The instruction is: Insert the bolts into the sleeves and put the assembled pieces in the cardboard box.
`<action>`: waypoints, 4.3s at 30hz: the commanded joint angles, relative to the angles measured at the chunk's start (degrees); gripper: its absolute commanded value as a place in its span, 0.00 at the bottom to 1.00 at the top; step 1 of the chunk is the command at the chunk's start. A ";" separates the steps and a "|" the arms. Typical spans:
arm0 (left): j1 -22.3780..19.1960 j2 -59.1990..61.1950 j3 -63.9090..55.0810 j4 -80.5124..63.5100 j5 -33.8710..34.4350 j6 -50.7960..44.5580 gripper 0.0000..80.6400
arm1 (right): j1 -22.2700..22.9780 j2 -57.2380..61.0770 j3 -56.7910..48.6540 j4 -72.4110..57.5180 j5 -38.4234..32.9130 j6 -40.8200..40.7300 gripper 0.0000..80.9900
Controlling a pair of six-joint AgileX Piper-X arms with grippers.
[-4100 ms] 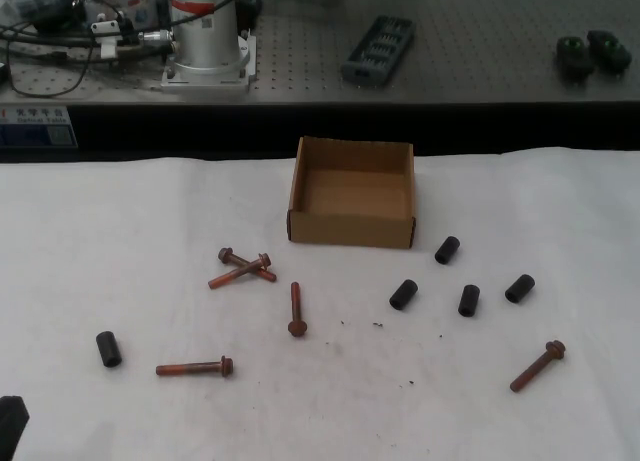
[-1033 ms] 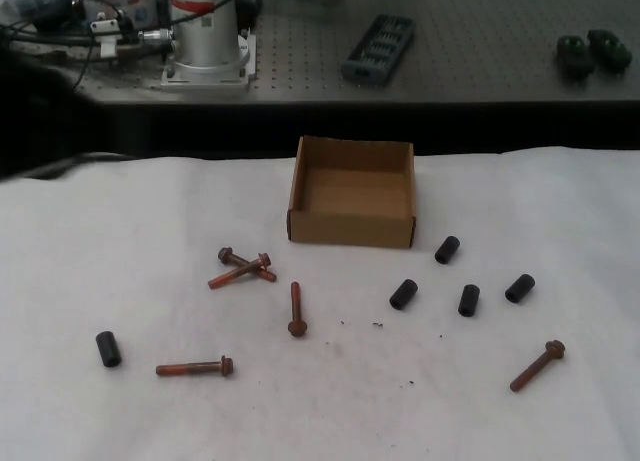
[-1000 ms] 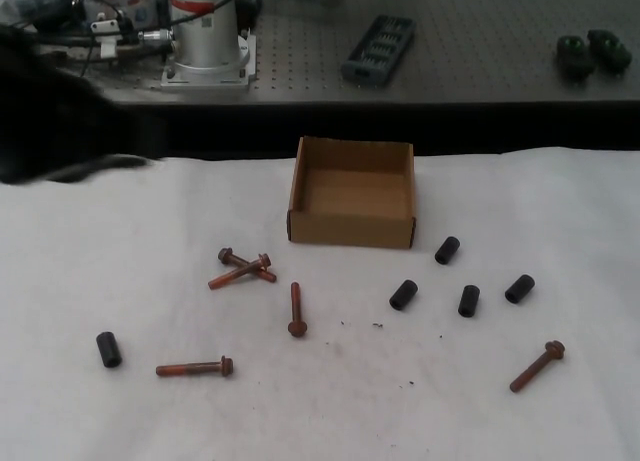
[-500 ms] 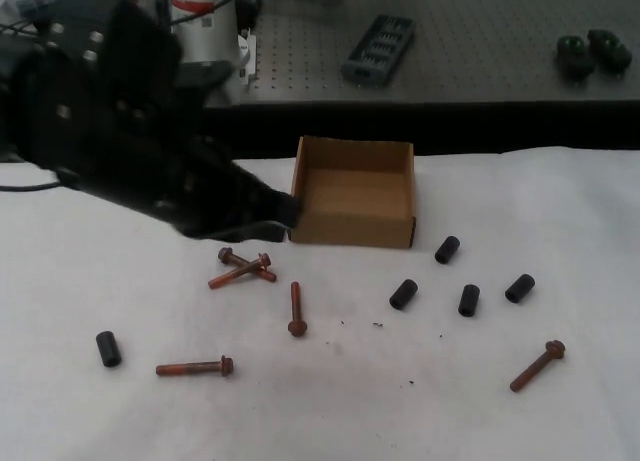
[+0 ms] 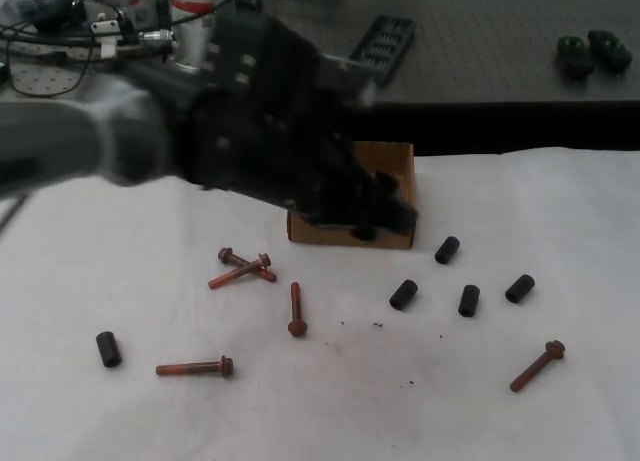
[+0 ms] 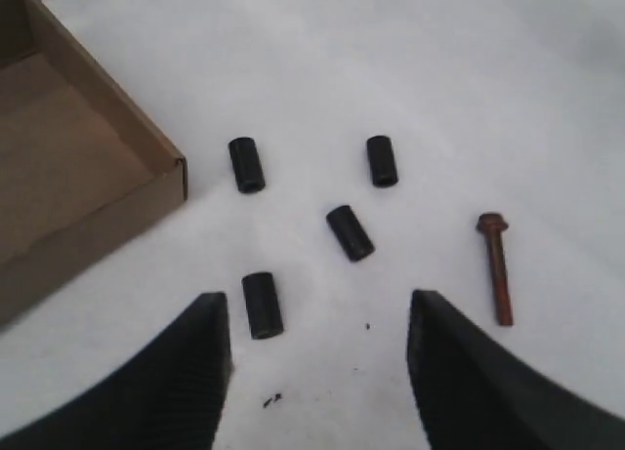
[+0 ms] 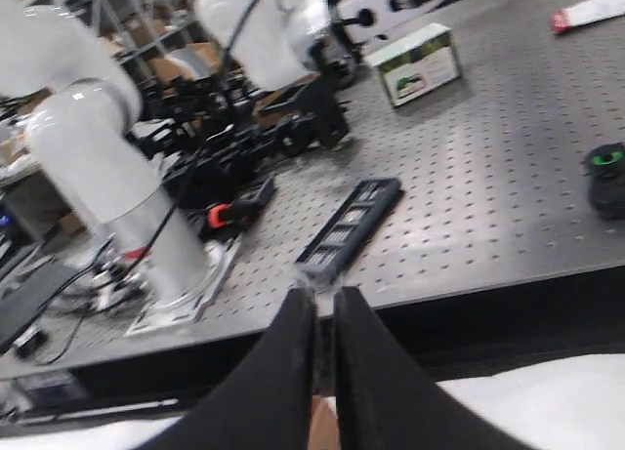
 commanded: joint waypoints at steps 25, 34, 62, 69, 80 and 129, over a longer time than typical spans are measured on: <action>-4.02 27.08 -22.00 12.83 -13.21 11.97 0.51 | -3.87 9.29 -0.94 -5.76 6.79 0.21 0.09; -5.96 29.11 -22.00 13.89 -14.68 14.93 0.33 | -3.87 9.29 -0.94 -5.69 4.31 0.21 0.09; -2.09 11.16 -20.94 34.91 -9.21 3.50 0.01 | 7.73 -11.90 -0.38 17.09 10.10 -21.21 0.09; -1.20 1.09 -15.17 40.40 -9.39 4.81 0.01 | 11.40 -17.30 -0.38 17.95 12.68 -21.21 0.09; 0.95 -8.34 -2.30 39.87 -16.76 5.21 0.00 | 12.12 -17.17 -0.27 23.28 15.11 -21.21 0.09; -1.33 2.79 29.58 -34.91 -11.34 -21.29 0.47 | 12.12 -11.43 -0.27 12.03 15.10 -28.92 0.09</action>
